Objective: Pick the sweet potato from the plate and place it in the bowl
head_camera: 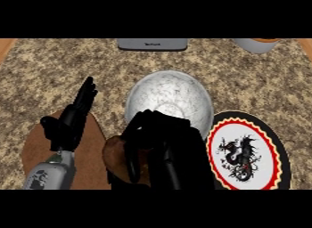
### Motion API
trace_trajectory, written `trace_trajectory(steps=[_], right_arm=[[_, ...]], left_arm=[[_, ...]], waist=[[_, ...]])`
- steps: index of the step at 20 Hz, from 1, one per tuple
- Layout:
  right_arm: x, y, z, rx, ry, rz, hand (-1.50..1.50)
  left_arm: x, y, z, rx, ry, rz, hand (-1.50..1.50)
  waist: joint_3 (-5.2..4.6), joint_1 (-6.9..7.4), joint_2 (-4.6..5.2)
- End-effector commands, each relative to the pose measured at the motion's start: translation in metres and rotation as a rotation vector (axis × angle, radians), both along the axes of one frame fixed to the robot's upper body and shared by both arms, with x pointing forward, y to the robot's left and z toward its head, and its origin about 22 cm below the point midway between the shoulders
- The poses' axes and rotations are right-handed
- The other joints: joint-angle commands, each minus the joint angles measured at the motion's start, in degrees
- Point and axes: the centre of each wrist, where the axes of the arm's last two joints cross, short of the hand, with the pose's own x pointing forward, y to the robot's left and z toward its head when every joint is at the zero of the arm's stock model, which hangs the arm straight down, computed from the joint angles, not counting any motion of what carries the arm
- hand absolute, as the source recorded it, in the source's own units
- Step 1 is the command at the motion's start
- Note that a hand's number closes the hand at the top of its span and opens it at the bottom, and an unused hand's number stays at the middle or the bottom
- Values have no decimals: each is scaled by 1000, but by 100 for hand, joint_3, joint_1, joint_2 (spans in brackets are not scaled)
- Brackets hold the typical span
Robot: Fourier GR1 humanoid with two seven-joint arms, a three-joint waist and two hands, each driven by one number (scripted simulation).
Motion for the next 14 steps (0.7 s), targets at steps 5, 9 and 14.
trace_trajectory(steps=[5, 9, 14], right_arm=[[44, 39, 45, -236, 56, -257, 150], [70, 48, 51, -326, 39, -301, 150], [92, 39, 29, -328, 83, -350, 150]], left_arm=[[8, -10, 7, -17, -11, -2, 0], [-8, -14, 5, -9, -6, -14, 0], [-10, 7, -1, -2, -15, 19, 0]], waist=[[16, 39, 62], [31, 41, 71], [36, -27, 84]])
